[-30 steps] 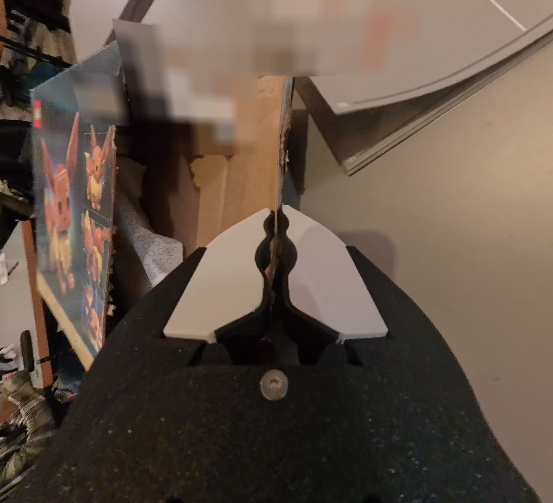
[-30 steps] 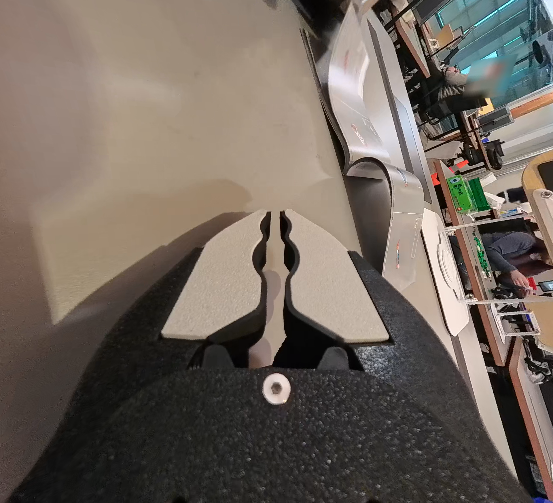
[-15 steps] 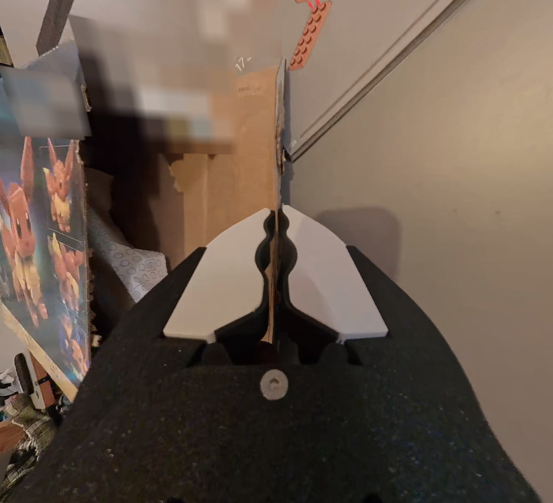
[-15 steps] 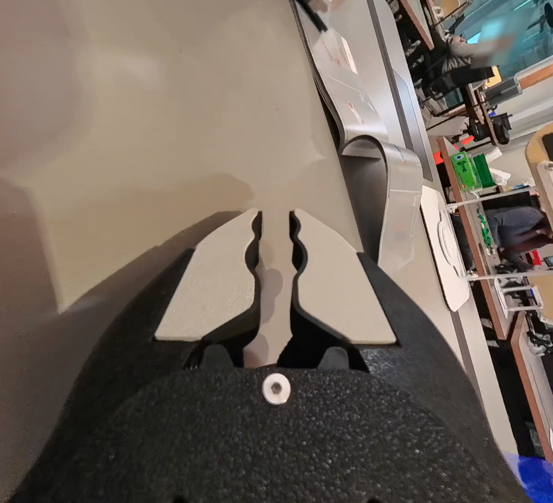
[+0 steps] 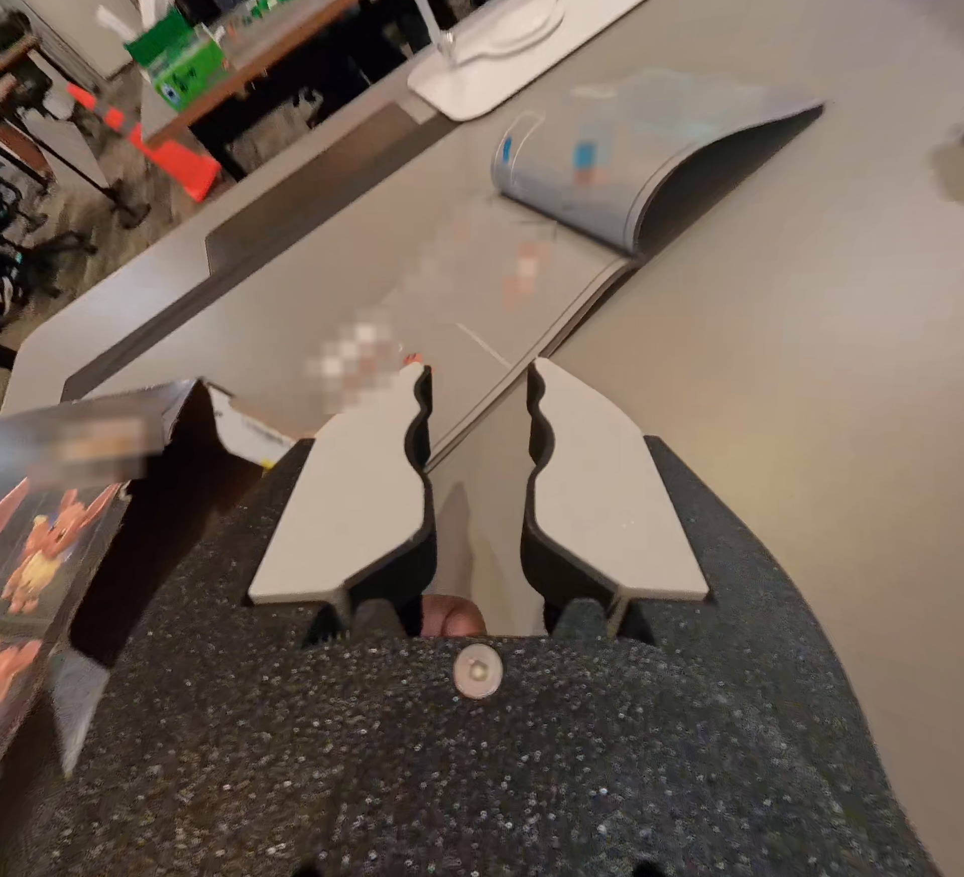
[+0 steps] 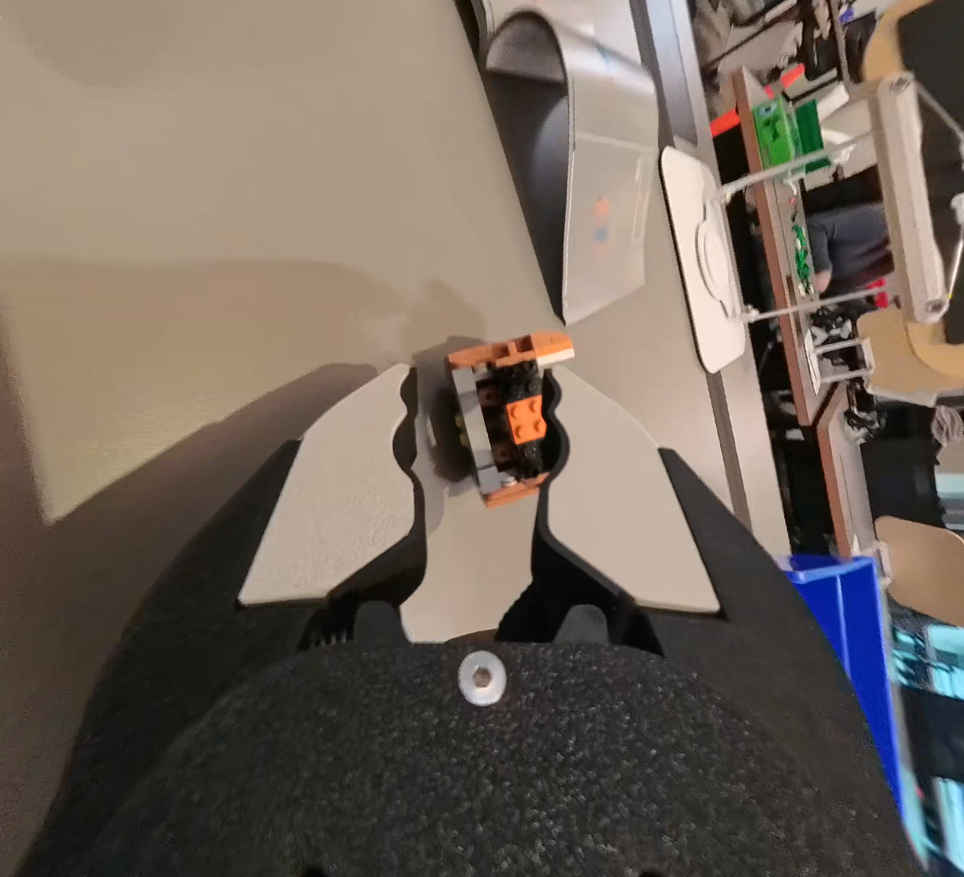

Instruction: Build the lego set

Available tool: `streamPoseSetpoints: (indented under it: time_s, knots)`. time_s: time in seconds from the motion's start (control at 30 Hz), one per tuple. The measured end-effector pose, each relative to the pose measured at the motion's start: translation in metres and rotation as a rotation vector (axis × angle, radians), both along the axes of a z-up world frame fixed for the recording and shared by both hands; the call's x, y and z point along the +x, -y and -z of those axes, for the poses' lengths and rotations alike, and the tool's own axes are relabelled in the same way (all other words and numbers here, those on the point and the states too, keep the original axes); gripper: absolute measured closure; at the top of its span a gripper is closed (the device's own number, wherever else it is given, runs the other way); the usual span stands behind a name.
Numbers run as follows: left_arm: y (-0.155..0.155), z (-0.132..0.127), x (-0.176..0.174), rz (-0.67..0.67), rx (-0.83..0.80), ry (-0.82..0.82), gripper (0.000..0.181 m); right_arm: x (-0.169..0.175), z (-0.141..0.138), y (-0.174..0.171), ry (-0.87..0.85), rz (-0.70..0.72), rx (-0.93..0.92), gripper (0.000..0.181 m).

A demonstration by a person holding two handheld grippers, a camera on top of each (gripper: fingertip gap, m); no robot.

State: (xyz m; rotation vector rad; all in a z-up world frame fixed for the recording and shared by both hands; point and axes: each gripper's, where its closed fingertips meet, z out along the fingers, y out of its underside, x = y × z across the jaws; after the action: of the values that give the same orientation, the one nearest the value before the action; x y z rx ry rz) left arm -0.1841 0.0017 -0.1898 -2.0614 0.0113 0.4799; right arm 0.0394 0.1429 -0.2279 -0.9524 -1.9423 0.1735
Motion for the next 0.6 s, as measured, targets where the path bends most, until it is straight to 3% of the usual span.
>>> streamPoseSetpoints:
  time_s: [0.17, 0.37, 0.5, 0.6]
  knots:
    - [-0.021, 0.003, 0.012, 0.044, 0.115, 0.014, 0.149, -0.011, 0.010, -0.029, 0.035, 0.102, 0.179, 0.141]
    - [-0.023, 0.008, 0.020, 0.089, 0.146, 0.084, 0.151, -0.017, 0.009, -0.069, 0.034, 0.227, 0.271, 0.142]
    - [-0.025, 0.008, 0.027, 0.108, 0.164, 0.094, 0.151, -0.002, -0.011, -0.059, 0.010, 0.212, 0.241, 0.135]
    - [-0.027, 0.007, 0.031, 0.120, 0.157, 0.058, 0.151, 0.027, -0.042, -0.057, 0.034, 0.154, 0.250, 0.139]
